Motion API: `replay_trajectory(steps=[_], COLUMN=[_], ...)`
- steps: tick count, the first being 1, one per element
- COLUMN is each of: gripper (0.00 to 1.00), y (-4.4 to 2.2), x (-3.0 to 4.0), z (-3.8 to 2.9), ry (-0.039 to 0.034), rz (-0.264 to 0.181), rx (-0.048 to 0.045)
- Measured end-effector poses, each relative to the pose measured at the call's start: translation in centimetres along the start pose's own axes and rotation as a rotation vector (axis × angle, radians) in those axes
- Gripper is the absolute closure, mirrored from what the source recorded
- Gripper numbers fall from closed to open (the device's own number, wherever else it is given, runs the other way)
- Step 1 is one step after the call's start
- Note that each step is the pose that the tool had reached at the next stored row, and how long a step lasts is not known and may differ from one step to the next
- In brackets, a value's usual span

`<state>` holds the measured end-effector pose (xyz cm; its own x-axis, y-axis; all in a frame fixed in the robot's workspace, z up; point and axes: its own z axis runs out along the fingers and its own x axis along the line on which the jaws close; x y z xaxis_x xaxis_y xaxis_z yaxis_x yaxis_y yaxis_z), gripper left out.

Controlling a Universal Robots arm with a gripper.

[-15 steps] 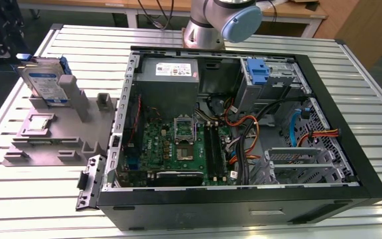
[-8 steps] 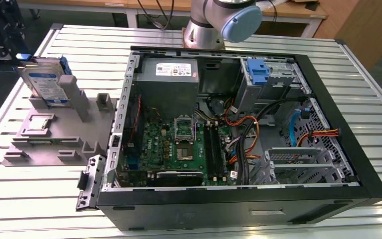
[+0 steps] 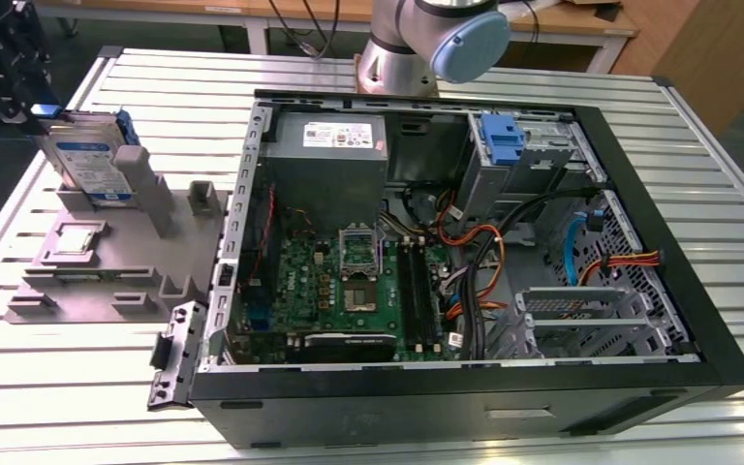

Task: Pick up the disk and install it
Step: 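Pick up the disk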

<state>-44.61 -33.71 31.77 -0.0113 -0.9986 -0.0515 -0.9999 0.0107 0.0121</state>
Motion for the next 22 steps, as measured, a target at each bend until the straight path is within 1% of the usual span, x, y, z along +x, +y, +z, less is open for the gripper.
replay_trajectory(steps=[6,13,20,22], gripper=[0.47,0.47,0.47,0.47], y=[0.1,0.09,0.08,0.09], x=[0.05,-0.1,-0.12,-0.13], z=[1.02,1.73,2.86,2.89], ry=[-0.0003,-0.0045,-0.0059,-0.0064], rz=[-0.001,-0.002,-0.002,-0.002], rx=[0.0052,0.0056,0.0054,0.0052])
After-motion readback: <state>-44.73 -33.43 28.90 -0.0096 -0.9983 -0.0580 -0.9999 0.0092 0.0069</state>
